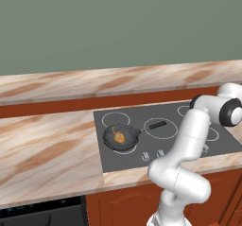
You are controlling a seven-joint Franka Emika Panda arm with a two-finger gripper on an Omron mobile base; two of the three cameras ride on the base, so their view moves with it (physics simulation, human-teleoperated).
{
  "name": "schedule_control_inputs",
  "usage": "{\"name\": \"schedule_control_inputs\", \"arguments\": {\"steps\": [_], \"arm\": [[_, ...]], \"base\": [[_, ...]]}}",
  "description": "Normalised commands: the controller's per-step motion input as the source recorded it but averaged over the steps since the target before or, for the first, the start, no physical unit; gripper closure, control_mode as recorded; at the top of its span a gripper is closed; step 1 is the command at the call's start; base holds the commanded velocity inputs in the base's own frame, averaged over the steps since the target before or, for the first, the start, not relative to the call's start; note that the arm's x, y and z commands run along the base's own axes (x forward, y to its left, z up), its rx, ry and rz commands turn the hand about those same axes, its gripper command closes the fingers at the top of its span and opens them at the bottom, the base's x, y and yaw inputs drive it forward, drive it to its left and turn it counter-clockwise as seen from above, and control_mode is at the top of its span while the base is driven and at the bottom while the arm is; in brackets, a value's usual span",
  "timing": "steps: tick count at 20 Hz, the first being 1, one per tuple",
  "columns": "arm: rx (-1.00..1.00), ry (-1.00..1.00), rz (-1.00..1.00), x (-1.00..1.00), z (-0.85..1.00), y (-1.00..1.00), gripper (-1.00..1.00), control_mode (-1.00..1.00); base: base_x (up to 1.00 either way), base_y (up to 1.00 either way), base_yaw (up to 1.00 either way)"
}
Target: Place the pan on the front left burner on the stove. Then place the tomato and the onion in the pan and turn on the front left burner.
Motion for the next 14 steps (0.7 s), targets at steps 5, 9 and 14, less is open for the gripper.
{"name": "schedule_control_inputs", "arguments": {"steps": [5,9,14], "arm": [[-0.02,0.00,0.00,0.22,-0.06,0.00,-1.00,-1.00],[-0.02,0.00,-0.01,0.09,-0.10,0.00,1.00,-1.00],[-0.03,0.00,-0.03,0.00,-0.11,0.00,1.00,-1.00]], "base": [[0.00,0.00,0.00],[0.00,0.00,0.00],[0.00,0.00,0.00]]}}
